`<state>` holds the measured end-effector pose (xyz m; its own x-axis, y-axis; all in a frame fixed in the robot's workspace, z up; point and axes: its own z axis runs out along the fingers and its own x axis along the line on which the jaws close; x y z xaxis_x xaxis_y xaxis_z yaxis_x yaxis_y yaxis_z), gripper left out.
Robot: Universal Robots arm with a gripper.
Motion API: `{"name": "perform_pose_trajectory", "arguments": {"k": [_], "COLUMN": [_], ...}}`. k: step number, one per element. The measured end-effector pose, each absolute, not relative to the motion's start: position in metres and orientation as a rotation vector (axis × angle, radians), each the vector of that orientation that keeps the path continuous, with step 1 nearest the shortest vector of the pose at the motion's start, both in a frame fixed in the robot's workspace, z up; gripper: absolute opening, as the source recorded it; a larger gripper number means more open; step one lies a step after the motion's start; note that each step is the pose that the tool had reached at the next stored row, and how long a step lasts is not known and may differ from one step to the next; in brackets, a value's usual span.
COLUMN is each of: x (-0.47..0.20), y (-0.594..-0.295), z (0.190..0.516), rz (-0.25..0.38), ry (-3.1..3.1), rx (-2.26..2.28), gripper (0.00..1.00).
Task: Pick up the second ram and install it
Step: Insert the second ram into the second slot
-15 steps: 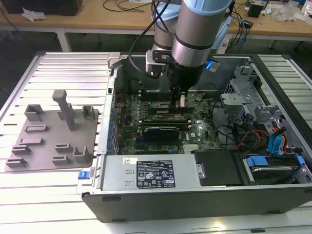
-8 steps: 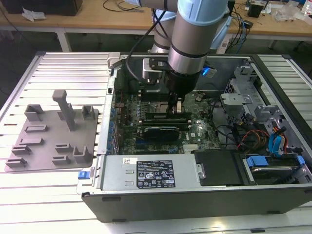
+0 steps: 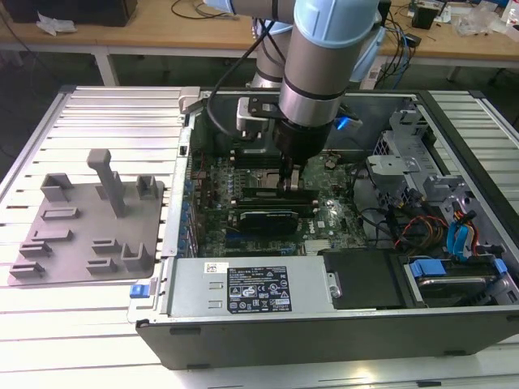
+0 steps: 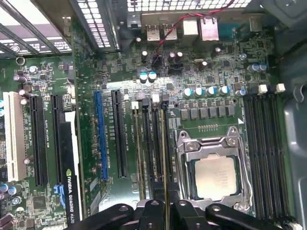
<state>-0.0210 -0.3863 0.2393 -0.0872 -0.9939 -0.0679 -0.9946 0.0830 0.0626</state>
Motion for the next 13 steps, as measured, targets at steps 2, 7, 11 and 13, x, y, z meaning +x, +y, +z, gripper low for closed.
{"name": "perform_pose_trajectory", "arguments": {"k": [2,7,11,13], "x": [-0.022,-0.0246,-0.0254,-0.0257], "y": [-0.3863,-0.3863,-0.3855,-0.3844], "z": [0.2383,0.2331,0.231,0.23], "rz": [0.144,0.144,0.143,0.144], "ry": [2.286,2.285,2.282,2.28], "rx": [-2.141,-2.142,-2.146,-2.148], "gripper": [0.11,0.11,0.11,0.11]}}
